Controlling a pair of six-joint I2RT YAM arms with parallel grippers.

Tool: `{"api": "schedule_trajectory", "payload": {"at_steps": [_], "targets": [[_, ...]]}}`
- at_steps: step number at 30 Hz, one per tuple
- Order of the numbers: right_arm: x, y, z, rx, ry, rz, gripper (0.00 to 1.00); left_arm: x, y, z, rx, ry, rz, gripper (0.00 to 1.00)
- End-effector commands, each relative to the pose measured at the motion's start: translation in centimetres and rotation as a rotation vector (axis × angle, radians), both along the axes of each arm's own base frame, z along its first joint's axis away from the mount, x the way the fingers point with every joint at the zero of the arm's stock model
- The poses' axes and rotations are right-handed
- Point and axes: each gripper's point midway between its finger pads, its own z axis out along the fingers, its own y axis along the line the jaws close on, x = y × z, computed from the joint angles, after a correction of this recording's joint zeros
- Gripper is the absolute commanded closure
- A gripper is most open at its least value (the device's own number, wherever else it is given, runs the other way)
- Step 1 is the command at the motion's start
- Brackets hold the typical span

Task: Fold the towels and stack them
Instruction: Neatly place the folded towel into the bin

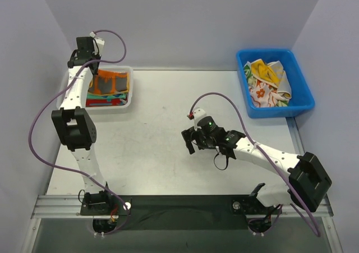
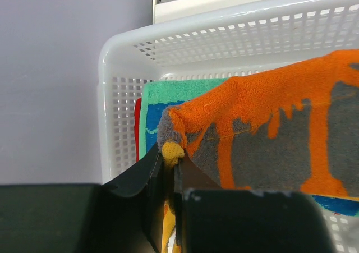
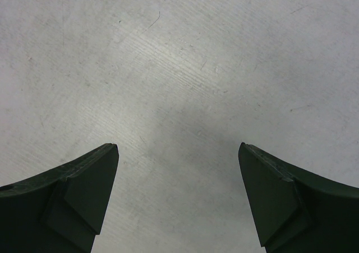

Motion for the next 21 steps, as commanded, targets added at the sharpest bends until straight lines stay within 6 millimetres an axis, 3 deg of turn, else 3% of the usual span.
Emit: {"api": "schedule_trajectory", "payload": {"at_steps": [1, 12, 21], "targets": [[0.4, 0.0, 0.9, -0.013, -0.002, 0.015, 0.09, 0.7, 1.1, 1.3, 0.061, -0.019, 0.000, 1.00], [0.4, 0.4, 0.4, -0.030, 0.027, 0.030, 0.09, 2.2, 3.1, -1.0, 0.111, 0.014, 0.048, 0.96], [0.5, 0.5, 0.4, -0.049, 0.033, 0.040, 0.09, 3.5, 4.8, -0.7, 0.180, -0.003, 0.113, 0.96]]}}
